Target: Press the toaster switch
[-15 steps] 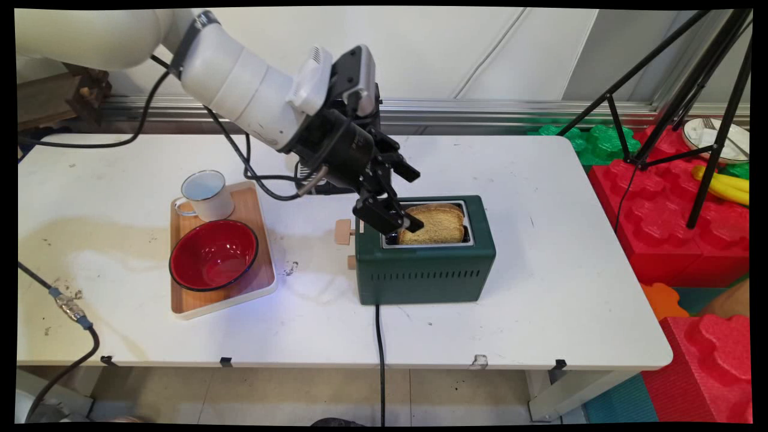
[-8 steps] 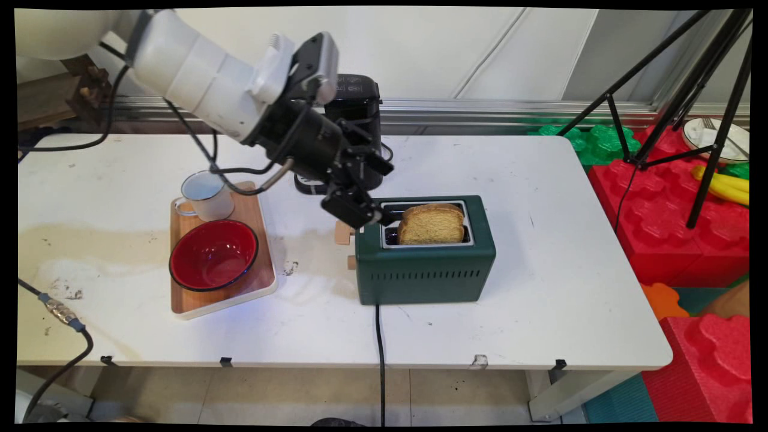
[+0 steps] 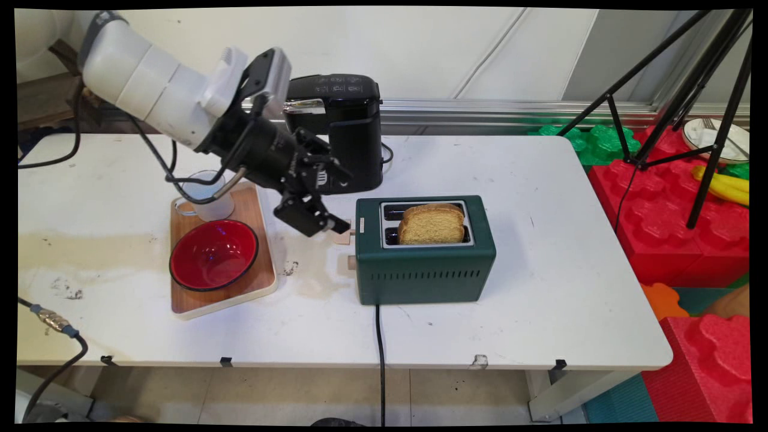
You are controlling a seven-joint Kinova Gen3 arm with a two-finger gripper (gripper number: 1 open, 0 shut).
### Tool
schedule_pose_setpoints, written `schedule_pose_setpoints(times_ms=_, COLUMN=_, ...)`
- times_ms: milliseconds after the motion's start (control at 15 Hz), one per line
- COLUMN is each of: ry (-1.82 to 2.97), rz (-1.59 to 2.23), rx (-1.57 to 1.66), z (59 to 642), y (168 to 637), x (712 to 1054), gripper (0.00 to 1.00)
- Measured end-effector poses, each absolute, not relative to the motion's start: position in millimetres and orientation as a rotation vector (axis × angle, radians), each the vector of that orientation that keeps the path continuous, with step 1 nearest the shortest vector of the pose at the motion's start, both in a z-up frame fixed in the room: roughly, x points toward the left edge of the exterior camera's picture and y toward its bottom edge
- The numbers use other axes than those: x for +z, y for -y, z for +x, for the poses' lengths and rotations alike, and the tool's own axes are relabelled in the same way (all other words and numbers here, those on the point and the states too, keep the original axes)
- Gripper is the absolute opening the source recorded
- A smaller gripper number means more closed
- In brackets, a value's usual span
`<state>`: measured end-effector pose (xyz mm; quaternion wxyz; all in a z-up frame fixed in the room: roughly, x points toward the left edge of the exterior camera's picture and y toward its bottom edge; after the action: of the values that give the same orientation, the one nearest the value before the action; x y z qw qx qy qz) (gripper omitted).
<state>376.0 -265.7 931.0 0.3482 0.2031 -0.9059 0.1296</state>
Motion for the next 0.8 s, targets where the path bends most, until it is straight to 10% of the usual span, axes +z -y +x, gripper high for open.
schedule_pose_setpoints(times_ms=600, ry=2.363, rz=0.53, rx=0.345, z=403.9, y=259.6, x=921.0, gripper=1.0)
schedule_pose_setpoints(times_ms=667, ry=2.363, rz=0.529, rx=0.345, z=405.4, y=259.4, x=920.5, gripper=0.0)
schedule_pose_setpoints(times_ms=800, ry=2.363, rz=0.53, rx=0.347, z=408.6, y=259.0, x=919.5, gripper=0.0)
